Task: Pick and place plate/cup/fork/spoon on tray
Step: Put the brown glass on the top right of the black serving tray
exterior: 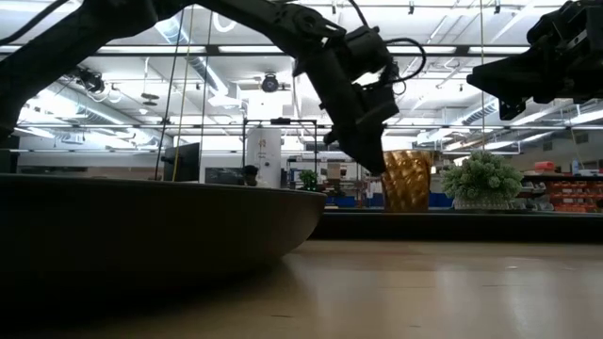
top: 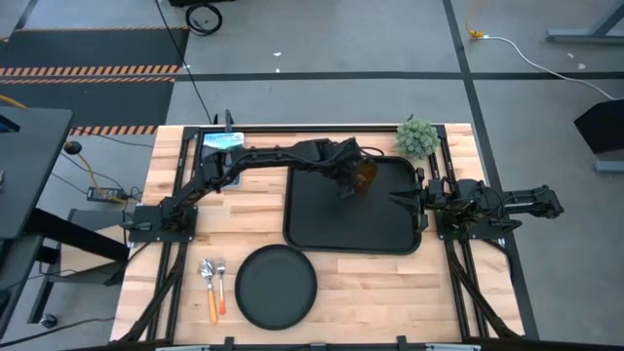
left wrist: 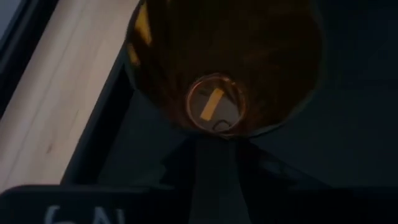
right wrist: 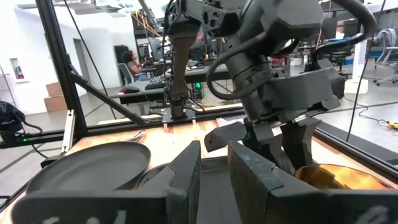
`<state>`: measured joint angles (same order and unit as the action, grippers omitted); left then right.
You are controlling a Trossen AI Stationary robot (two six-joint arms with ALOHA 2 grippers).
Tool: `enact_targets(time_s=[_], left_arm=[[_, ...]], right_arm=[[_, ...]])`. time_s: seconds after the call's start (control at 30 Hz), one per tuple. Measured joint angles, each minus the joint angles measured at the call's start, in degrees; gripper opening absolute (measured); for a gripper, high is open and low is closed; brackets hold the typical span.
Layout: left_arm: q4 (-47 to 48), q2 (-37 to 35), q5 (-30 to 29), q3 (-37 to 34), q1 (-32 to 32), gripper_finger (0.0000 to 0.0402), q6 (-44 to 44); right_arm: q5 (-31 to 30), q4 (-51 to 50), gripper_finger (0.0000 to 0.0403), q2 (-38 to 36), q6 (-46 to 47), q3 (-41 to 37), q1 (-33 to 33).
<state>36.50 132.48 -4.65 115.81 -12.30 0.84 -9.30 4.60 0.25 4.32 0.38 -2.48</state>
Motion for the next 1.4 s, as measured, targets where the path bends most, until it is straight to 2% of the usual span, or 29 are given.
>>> enact_targets(time_s=[0.17, 0.33, 0.57, 0.7, 1.0, 1.4], left_arm=[[-3.5, 1.2, 0.0, 0.0, 0.7, 0.0121, 0.0], [-3.3, 1.8, 3.4, 0.0, 0.8, 0.0121, -3.2], [-4.5, 3.3, 3.8, 0.0, 1.7, 0.0121, -4.6], [-7.5, 4.2, 1.0, 0.0, 2.2, 0.0121, -4.8], [-12.9, 4.2, -0.7, 0.0, 2.1, 0.0121, -4.5], [-12.7, 4.6, -10.7, 0.0, 1.4, 0.0121, -4.5]], right_arm=[[0.0, 0.0, 0.0088, 0.0, 0.0, 0.0, 0.0], [0.0, 0.0, 0.0088, 0.0, 0.0, 0.0, 0.0], [0.0, 0.0, 0.0088, 0.0, 0.0, 0.0, 0.0], [0.0, 0.0, 0.0088, 0.0, 0.0, 0.0, 0.0], [0.0, 0.0, 0.0088, 0.0, 0.0, 0.0, 0.0], [0.0, 0.0, 0.0088, 0.0, 0.0, 0.0, 0.0]])
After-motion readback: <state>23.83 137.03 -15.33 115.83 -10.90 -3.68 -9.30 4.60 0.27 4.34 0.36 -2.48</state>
